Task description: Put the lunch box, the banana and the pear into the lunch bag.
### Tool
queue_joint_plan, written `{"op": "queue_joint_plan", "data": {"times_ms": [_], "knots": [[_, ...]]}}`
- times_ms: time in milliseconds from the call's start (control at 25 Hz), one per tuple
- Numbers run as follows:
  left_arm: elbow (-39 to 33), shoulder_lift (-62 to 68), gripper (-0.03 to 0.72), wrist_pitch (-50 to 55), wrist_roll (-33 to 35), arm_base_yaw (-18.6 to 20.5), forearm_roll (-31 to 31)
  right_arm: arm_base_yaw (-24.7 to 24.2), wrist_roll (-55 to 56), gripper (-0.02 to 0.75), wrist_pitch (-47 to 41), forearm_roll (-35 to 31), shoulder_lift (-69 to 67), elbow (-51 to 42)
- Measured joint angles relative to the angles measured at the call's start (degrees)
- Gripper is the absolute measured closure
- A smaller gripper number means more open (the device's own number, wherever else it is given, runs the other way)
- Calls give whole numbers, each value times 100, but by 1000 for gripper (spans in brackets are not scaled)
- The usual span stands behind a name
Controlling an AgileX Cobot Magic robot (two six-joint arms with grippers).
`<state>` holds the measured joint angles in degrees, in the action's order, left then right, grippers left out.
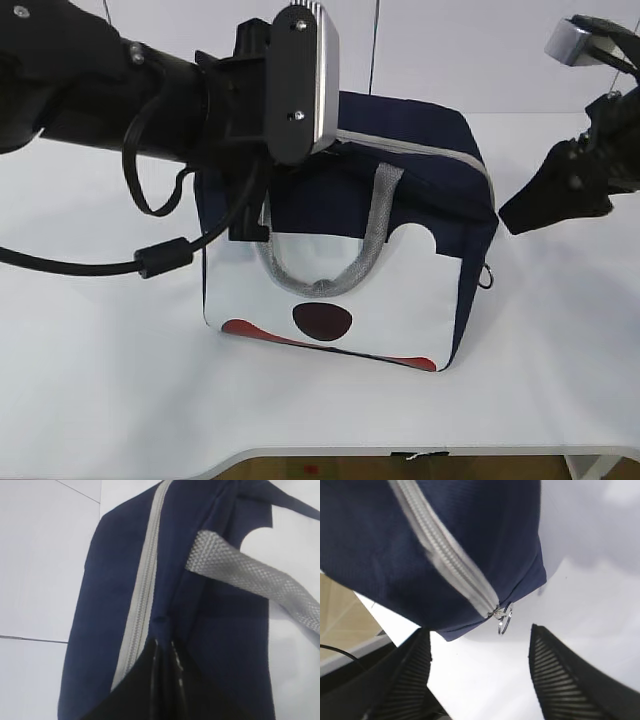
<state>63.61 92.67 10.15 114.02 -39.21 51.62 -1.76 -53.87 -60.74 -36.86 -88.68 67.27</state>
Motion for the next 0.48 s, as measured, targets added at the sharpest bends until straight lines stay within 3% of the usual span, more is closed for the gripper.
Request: {"op": "queue_joint_plan", "data": {"times_ms": [480], "knots": [[0,12,692,0,0,0,0,0,-2053,245,274,7,22,169]]}}
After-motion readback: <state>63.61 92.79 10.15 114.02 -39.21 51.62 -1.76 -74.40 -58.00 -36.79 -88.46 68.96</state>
